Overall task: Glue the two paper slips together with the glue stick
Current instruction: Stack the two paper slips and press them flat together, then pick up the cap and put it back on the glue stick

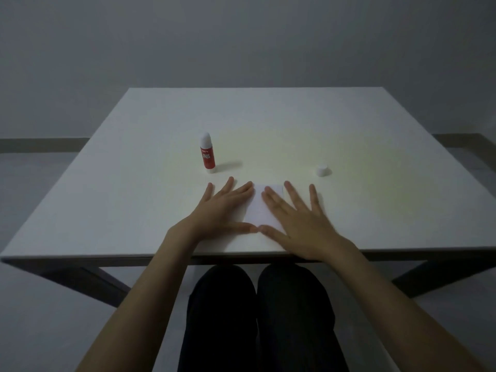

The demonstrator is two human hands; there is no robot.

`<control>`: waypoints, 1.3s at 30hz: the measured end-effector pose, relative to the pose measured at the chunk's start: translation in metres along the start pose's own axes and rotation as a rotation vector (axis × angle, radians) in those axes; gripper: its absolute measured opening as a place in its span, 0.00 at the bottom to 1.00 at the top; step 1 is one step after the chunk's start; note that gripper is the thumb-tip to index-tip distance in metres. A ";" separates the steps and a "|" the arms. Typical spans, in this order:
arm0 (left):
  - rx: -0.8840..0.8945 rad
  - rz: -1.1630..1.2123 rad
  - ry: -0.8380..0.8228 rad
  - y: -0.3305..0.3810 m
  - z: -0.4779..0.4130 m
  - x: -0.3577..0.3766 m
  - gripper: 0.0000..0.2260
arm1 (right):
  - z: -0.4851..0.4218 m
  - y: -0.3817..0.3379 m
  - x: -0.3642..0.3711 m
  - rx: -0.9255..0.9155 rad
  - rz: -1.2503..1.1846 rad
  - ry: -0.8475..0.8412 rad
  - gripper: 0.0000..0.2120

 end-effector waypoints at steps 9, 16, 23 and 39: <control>-0.097 0.530 0.423 0.004 0.017 -0.019 0.28 | 0.000 0.004 0.004 0.042 -0.040 0.050 0.39; -0.584 0.522 0.838 -0.019 -0.017 -0.042 0.36 | 0.002 0.002 -0.001 0.082 -0.213 0.289 0.41; -0.519 0.654 0.951 0.000 -0.032 -0.048 0.09 | 0.003 0.001 -0.003 0.070 -0.175 0.338 0.41; -0.092 1.359 0.562 0.069 -0.002 -0.045 0.09 | -0.004 -0.026 -0.041 0.386 -2.195 -0.049 0.14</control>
Point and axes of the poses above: each hand's wrist, its own z-axis away from the middle knuckle, its own x-axis out of the palm, y = z × x, the point moved 1 cm from there along -z, towards the middle knuckle, and after that the axes turned 2 degrees about y, right-handed, at the moved point
